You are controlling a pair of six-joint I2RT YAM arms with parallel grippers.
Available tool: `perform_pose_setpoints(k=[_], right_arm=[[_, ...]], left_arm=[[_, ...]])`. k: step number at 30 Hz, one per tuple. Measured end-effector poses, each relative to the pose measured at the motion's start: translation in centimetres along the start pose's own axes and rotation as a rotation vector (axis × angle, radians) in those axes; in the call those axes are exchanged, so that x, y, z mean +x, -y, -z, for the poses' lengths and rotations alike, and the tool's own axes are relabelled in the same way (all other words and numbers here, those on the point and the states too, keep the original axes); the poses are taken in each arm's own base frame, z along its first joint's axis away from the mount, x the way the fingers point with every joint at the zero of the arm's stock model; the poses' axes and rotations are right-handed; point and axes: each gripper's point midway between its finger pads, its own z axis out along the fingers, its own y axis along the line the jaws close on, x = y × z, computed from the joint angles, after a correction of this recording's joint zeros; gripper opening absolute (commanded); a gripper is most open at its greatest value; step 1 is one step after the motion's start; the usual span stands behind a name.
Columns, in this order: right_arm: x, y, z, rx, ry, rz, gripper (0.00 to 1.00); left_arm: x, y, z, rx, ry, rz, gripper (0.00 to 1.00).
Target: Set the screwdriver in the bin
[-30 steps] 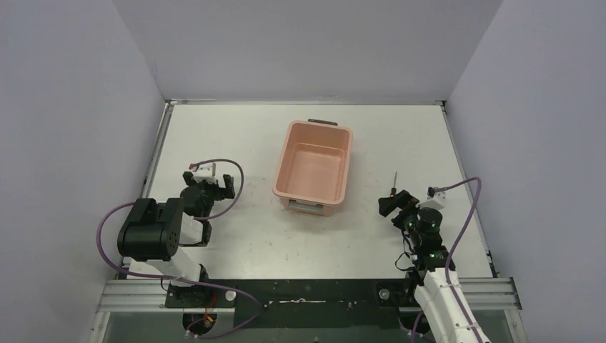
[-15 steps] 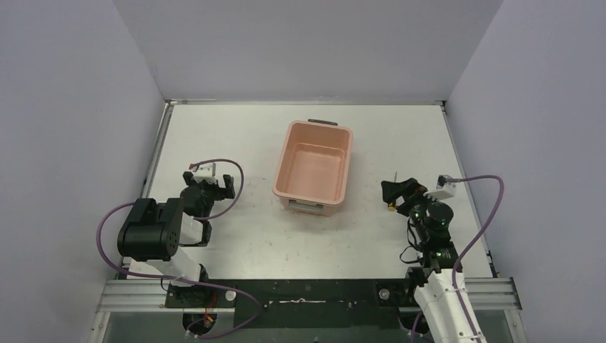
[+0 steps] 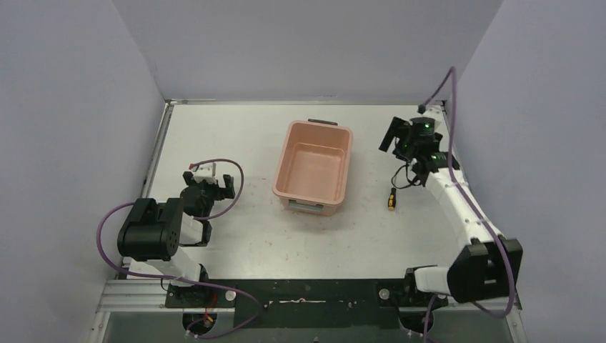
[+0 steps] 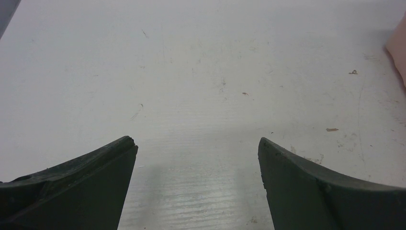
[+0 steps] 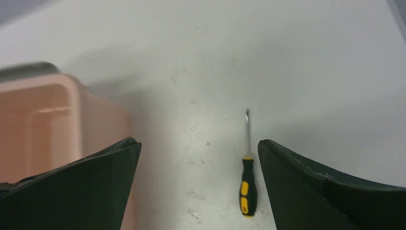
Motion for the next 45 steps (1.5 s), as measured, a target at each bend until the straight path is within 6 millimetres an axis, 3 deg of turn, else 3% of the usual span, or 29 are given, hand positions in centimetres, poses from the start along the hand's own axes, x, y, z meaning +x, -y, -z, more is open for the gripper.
perform_pose_setpoints(k=[4,8,12,13,16,24,27,29,32,35,37,41,45], right_arm=[[7.7,3.3,-3.5,0.208,-0.262,0.109,0.94],[14.0,6.8,-4.1,0.338,-0.458,0.185,0.80],[18.7,9.1,-4.3,0.394,-0.586,0.224,0.52],[19.4,9.2,-4.5,0.393,-0.603,0.216,0.41],[19.2,8.8,-5.5,0.368,-0.577,0.211,0.01],[18.8,8.6,-5.0,0.366,-0.606,0.224,0.00],[16.6,7.8,-3.8,0.367,-0.625,0.240,0.00],[12.8,6.3,-3.2,0.347,-0.578,0.237,0.00],[5.5,3.2,-1.8,0.291,-0.440,0.213,0.00],[-1.8,0.1,0.9,0.229,-0.278,0.183,0.00],[-4.9,-1.3,3.0,0.200,-0.206,0.166,0.00],[-7.3,-4.5,5.8,0.138,-0.142,0.145,0.00],[-5.9,-9.7,6.9,0.046,-0.144,0.177,0.00]], left_arm=[[0.0,0.0,0.0,0.000,0.000,0.000,0.97],[0.0,0.0,0.0,0.000,0.000,0.000,0.97],[0.0,0.0,0.0,0.000,0.000,0.000,0.97],[0.0,0.0,0.0,0.000,0.000,0.000,0.97],[0.0,0.0,0.0,0.000,0.000,0.000,0.97],[0.0,0.0,0.0,0.002,0.000,0.000,0.97],[0.0,0.0,0.0,0.003,0.000,0.000,0.97],[0.0,0.1,0.0,0.003,0.000,0.000,0.97],[0.0,0.1,0.0,0.003,0.000,0.000,0.97],[0.0,0.1,0.0,0.003,0.000,0.000,0.97],[0.0,0.1,0.0,0.003,0.000,0.000,0.97],[0.0,0.1,0.0,0.003,0.000,0.000,0.97],[0.0,0.1,0.0,0.003,0.000,0.000,0.97]])
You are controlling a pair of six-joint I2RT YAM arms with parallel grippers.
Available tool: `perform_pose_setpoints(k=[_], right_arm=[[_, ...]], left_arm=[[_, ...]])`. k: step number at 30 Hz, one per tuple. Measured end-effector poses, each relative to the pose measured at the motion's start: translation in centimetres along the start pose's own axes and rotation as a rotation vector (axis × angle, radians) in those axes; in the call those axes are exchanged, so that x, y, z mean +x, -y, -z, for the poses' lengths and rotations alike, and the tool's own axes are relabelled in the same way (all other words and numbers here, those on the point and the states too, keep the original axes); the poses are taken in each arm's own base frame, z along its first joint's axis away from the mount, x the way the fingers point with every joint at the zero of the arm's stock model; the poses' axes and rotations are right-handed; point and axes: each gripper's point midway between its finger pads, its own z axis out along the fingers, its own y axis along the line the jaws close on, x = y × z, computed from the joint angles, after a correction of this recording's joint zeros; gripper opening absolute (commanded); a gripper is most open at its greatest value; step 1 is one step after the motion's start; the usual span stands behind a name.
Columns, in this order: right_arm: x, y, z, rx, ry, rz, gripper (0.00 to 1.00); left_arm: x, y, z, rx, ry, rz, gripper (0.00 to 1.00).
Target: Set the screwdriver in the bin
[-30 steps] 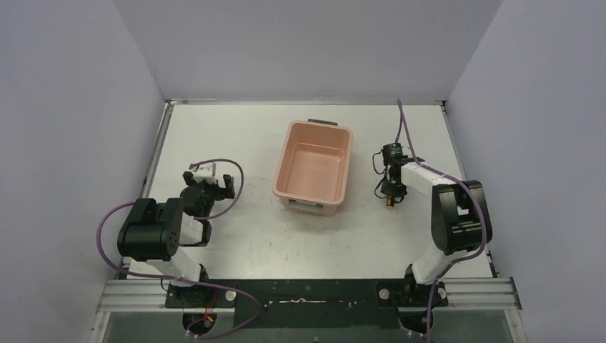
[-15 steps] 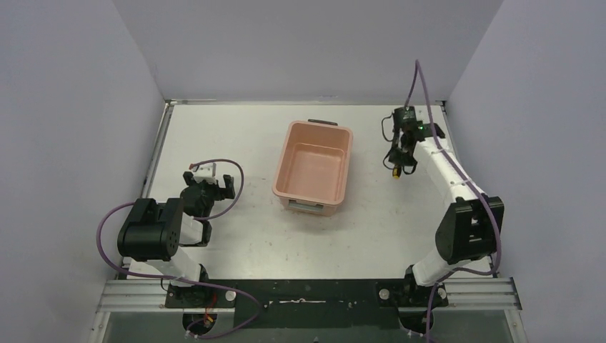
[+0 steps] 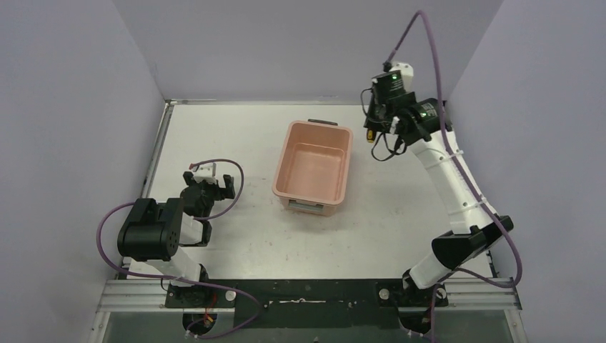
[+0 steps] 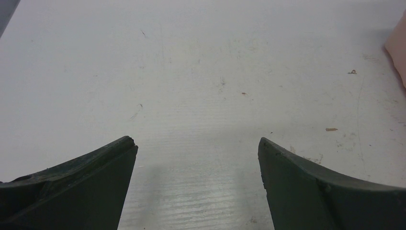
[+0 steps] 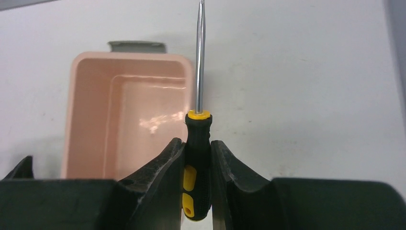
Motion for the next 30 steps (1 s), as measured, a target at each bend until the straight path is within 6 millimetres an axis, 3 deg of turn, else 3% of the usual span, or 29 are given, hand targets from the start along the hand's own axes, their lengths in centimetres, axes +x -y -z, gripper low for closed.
perform_pose_setpoints(k=[3,7,10,12,20,26,28,30], right_arm=[[1.5,-5.7,0.0,-0.085,-0.018,0.061,0.00],[4.7,-13.3,-1.4,-0.176,-0.065,0.151,0.00],[7.3,-16.9,-3.2,-0.202,-0.106,0.201,0.00],[9.0,-18.1,-4.5,-0.207,-0.136,0.224,0.00],[16.9,-16.9,-10.6,-0.146,-0.287,0.256,0.00],[24.4,-14.4,-15.9,-0.062,-0.419,0.280,0.00],[26.3,-13.5,-16.7,-0.043,-0.458,0.286,0.09],[27.4,-13.0,-17.3,-0.033,-0.482,0.286,0.28]], left_arm=[[0.0,0.0,0.0,0.000,0.000,-0.001,0.97],[0.0,0.0,0.0,0.000,0.000,-0.003,0.97],[0.0,0.0,0.0,0.000,-0.001,-0.003,0.97],[0.0,0.0,0.0,0.000,-0.001,-0.003,0.97],[0.0,0.0,0.0,0.000,-0.001,-0.003,0.97],[0.0,0.0,0.0,0.000,-0.001,-0.003,0.97],[0.0,0.0,0.0,0.000,-0.001,-0.003,0.97],[0.0,0.0,0.0,0.000,-0.001,-0.003,0.97]])
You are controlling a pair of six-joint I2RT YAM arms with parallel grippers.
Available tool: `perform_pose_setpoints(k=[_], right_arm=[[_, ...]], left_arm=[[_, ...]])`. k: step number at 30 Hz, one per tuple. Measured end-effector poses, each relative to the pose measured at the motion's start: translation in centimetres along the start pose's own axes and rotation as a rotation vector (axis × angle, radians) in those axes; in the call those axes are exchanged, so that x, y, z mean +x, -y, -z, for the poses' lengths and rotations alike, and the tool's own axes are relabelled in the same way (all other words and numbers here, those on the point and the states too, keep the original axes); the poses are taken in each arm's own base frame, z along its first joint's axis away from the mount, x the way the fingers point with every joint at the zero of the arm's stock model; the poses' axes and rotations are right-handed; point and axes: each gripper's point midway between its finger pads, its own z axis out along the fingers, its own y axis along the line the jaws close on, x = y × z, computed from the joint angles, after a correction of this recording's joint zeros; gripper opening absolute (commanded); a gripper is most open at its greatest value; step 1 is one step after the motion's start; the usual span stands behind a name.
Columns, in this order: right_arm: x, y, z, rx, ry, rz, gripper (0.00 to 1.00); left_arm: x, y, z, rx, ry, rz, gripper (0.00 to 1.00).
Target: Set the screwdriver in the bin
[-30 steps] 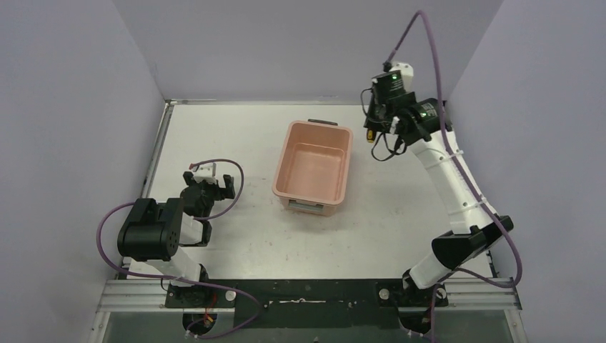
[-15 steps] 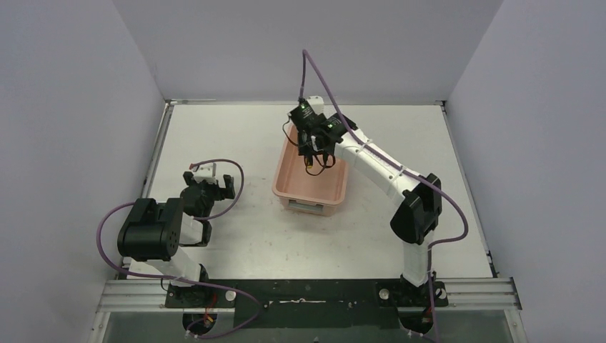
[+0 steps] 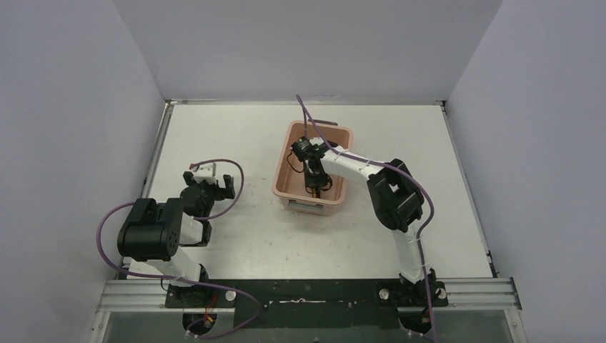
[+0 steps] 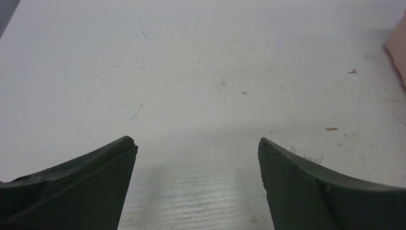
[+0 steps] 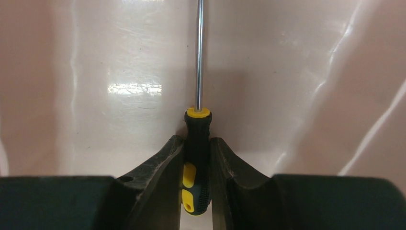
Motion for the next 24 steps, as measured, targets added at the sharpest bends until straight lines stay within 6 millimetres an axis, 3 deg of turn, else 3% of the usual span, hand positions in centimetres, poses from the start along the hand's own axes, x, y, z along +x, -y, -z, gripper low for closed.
perform_pose_setpoints(k=[3,8,12,15,20,24], right_arm=[[0.1,-0.2,-0.4,-0.006,-0.005,-0.011,0.57],[-0.6,-0.6,-0.4,-0.019,0.020,-0.023,0.75],[-2.0,-0.7,1.0,-0.022,0.057,-0.028,0.95],[-4.2,-0.8,3.7,-0.040,0.122,-0.037,1.00],[-8.9,-0.8,10.9,-0.113,0.291,-0.063,1.00],[-11.3,0.5,16.5,-0.166,0.411,-0.089,1.00]], left_arm=[[0.0,0.0,0.0,0.000,0.000,0.000,0.97],[0.0,0.0,0.0,0.000,0.000,0.000,0.97],[0.0,0.0,0.0,0.000,0.000,0.000,0.97],[0.0,0.0,0.0,0.000,0.000,0.000,0.97],[0.0,0.0,0.0,0.000,0.000,0.000,0.97],[0.0,0.0,0.0,0.000,0.000,0.000,0.97]])
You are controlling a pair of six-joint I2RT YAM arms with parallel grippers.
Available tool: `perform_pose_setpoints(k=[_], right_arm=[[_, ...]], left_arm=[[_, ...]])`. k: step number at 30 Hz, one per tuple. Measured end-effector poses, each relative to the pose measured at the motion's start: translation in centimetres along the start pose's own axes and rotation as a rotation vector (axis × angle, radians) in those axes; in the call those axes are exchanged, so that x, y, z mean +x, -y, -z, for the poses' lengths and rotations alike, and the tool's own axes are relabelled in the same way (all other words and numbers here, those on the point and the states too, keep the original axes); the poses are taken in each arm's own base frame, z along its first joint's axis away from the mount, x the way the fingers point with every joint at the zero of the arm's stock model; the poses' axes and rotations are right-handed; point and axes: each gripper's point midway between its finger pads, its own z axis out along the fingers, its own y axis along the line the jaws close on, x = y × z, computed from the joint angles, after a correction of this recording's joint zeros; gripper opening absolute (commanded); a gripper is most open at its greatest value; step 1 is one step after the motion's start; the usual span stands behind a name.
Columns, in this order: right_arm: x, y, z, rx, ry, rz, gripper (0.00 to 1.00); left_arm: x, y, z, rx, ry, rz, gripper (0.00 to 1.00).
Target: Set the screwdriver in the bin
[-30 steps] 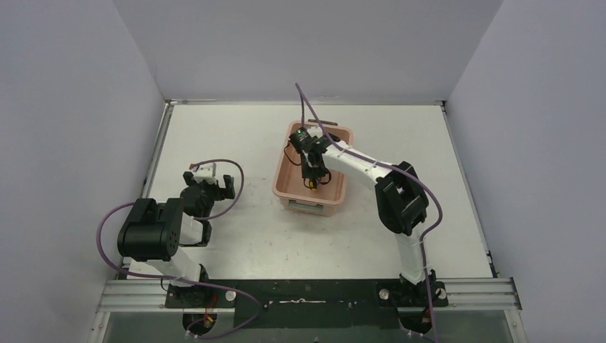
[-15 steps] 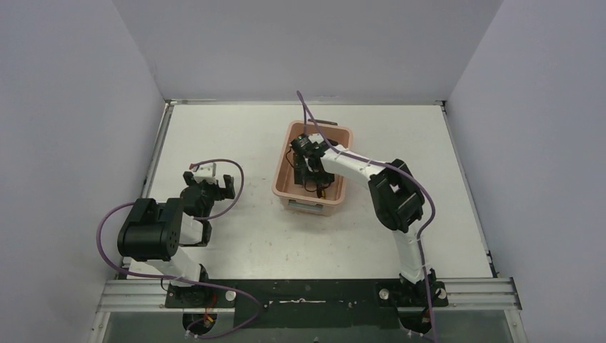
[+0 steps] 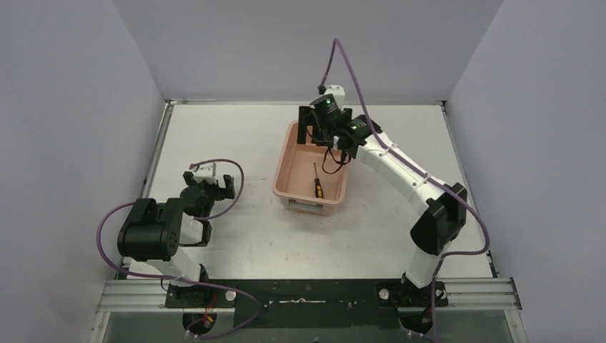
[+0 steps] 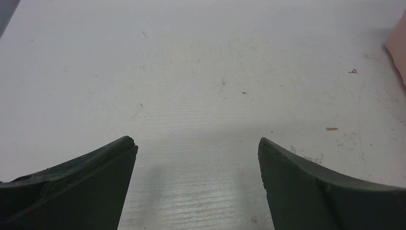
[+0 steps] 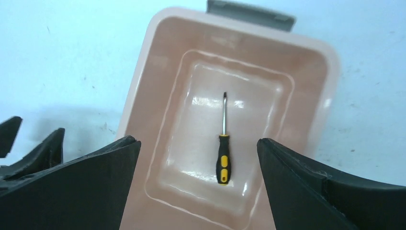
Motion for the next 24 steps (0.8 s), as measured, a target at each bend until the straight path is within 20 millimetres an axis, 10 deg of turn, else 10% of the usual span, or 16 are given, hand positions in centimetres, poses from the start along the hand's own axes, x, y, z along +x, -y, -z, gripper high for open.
perform_pose_setpoints(k=[4,7,14,24], right_arm=[[-3.2,4.3,2.4,0.005,0.116,-0.064,1.00],[-3.8,11.4,3.0,0.087,0.188,-0.133,1.00],[4.1,27.2,3.6,0.301,0.257,-0.294,1.00],[13.5,29.8,1.1,0.305,0.198,-0.308,1.00]], left_arm=[[0.0,0.0,0.0,0.000,0.000,0.000,0.97],[0.0,0.0,0.0,0.000,-0.001,0.000,0.97],[0.0,0.1,0.0,0.006,0.001,0.000,0.97],[0.0,0.3,0.0,0.019,0.002,0.000,0.97]])
